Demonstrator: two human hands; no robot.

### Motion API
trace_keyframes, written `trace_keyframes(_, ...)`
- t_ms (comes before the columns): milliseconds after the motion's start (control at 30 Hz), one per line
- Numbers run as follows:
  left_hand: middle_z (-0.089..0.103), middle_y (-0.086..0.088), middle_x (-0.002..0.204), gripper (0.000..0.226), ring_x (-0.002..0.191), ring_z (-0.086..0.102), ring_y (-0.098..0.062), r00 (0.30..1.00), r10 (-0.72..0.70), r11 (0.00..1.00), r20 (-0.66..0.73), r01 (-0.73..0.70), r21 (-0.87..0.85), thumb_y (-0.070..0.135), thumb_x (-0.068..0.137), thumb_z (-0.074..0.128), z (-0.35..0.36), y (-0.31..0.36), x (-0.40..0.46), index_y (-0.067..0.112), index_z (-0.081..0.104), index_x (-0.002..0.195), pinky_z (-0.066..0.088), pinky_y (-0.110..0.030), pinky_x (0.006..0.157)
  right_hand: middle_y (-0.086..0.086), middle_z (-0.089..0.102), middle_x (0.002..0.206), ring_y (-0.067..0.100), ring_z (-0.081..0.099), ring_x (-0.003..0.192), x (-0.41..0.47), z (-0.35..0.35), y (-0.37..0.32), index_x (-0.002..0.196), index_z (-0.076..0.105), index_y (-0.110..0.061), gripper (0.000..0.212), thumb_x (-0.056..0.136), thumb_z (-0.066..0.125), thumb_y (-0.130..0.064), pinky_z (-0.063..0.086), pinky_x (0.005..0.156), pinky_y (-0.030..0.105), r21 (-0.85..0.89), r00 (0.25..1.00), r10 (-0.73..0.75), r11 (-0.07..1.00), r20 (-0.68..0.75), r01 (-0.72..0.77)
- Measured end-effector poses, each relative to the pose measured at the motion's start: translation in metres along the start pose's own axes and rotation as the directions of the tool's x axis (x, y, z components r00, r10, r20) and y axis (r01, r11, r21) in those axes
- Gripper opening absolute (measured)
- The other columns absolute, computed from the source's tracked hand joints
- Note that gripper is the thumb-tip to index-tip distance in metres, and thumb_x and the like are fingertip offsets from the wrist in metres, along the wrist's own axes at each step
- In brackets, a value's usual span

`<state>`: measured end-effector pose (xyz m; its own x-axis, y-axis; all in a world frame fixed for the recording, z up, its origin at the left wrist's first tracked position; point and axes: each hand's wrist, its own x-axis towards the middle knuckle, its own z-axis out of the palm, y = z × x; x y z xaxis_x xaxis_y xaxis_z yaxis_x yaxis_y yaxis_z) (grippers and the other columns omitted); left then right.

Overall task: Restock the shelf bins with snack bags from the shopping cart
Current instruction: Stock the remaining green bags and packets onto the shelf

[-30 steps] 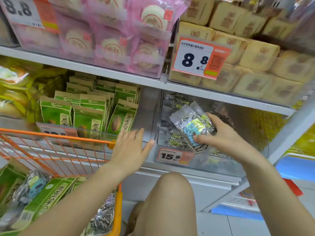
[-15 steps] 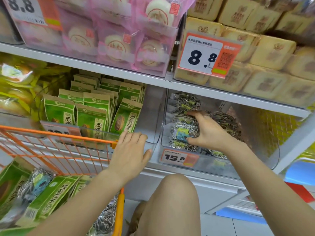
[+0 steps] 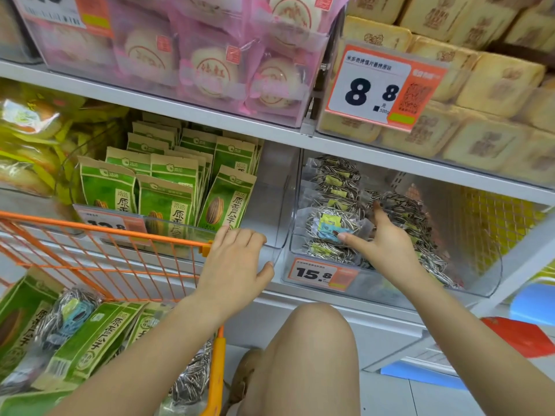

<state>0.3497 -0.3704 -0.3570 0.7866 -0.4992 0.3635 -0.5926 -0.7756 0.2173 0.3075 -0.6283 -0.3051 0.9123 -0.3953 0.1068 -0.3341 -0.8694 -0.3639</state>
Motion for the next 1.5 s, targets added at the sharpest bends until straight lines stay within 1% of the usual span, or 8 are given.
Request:
trace_keyframes(233,0.061,0.003,0.096,0.046,0.099,0.057,-0.021,1.000,-0.005,1.000,0.017,0.005,-0.007,0.046,0.079,0.036,-0.001,0.000,0.000,0.018,0.062,0.104,0.014,-0.035,0.111,0.016,0.062,0.122,0.030,0.061,0.102,-0.003,0.004,-0.002,0.151,0.018,-0.015,0.095,0.080,0.055,-0.066,0.044,0.064,0.032,0.070,0.994,0.037,0.997,0.106,-0.044)
trace_keyframes(467,0.059,0.002,0.106,0.039,0.108,0.052,-0.021,0.998,-0.001,1.000,0.063,0.002,-0.019,0.039,0.083,0.047,-0.004,-0.001,0.000,0.019,0.058,0.114,0.005,-0.032,0.113,0.006,0.039,0.150,0.028,0.043,0.132,-0.020,-0.004,-0.012,0.152,0.015,-0.016,0.098,0.079,0.061,-0.061,0.040,0.095,0.037,0.248,0.997,0.078,0.965,0.027,-0.082)
trace_keyframes(633,0.033,0.001,0.148,0.069,0.140,0.023,-0.016,0.990,0.050,0.993,0.130,-0.035,-0.113,0.054,0.086,0.018,-0.020,-0.009,-0.005,0.021,0.032,0.145,-0.006,-0.026,0.114,0.001,0.053,0.136,0.019,0.047,0.125,-0.036,-0.011,-0.032,0.142,0.040,-0.016,0.063,0.089,0.063,-0.040,0.039,0.100,0.036,0.164,0.941,-0.178,0.959,-0.289,0.232)
trace_keyframes(767,0.026,-0.001,0.154,0.063,0.144,0.017,-0.019,0.996,0.072,0.985,0.044,-0.065,-0.160,0.053,0.089,0.026,-0.054,-0.038,-0.024,0.020,0.037,0.143,0.011,-0.030,0.113,0.001,0.062,0.118,0.016,0.051,0.114,-0.052,-0.005,-0.074,0.125,0.056,-0.016,0.039,0.089,0.054,-0.029,0.033,0.110,0.040,0.055,0.813,-0.447,0.864,-0.374,0.500)
trace_keyframes(967,0.060,0.006,0.119,0.036,0.104,0.058,-0.013,0.996,-0.004,1.000,0.094,0.003,0.014,0.042,0.091,0.035,-0.113,-0.123,-0.085,0.026,0.063,0.106,0.052,-0.030,0.075,-0.003,0.065,0.104,0.018,0.056,0.107,-0.073,0.040,-0.143,0.105,0.067,-0.019,0.028,0.090,0.047,-0.033,0.035,0.106,0.037,0.011,0.668,-0.723,0.677,-0.176,0.736)
trace_keyframes(1167,0.069,0.005,0.079,0.030,0.069,0.066,-0.021,0.976,-0.121,0.987,0.183,0.099,0.122,0.036,0.092,0.039,-0.132,-0.179,-0.140,0.024,0.067,0.094,0.043,-0.029,0.051,-0.002,0.070,0.091,0.023,0.066,0.088,-0.102,0.083,-0.220,0.101,0.066,-0.022,0.032,0.090,0.041,-0.038,0.051,0.069,0.032,-0.030,0.573,-0.805,0.576,0.152,0.817)
trace_keyframes(1333,0.067,0.003,0.083,0.023,0.078,0.061,-0.020,0.934,-0.282,0.959,0.221,0.276,0.057,0.032,0.097,0.041,-0.128,-0.187,-0.143,0.024,0.062,0.101,0.048,-0.033,0.063,0.010,0.060,0.119,0.031,0.058,0.106,-0.109,0.120,-0.255,0.135,0.046,-0.017,0.043,0.092,0.052,-0.015,0.044,0.064,0.035,-0.168,0.356,-0.477,0.392,0.804,0.905)
trace_keyframes(1500,0.061,0.000,0.074,0.026,0.069,0.057,-0.021,0.915,-0.235,0.969,0.327,0.192,0.157,0.032,0.099,0.036,-0.117,-0.188,-0.139,0.019,0.058,0.096,0.042,-0.031,0.054,0.013,0.059,0.126,0.033,0.058,0.102,-0.117,0.153,-0.242,0.137,0.049,-0.015,0.050,0.089,0.057,-0.005,0.049,0.071,0.037,-0.111,0.147,-0.165,0.209,0.975,0.972)
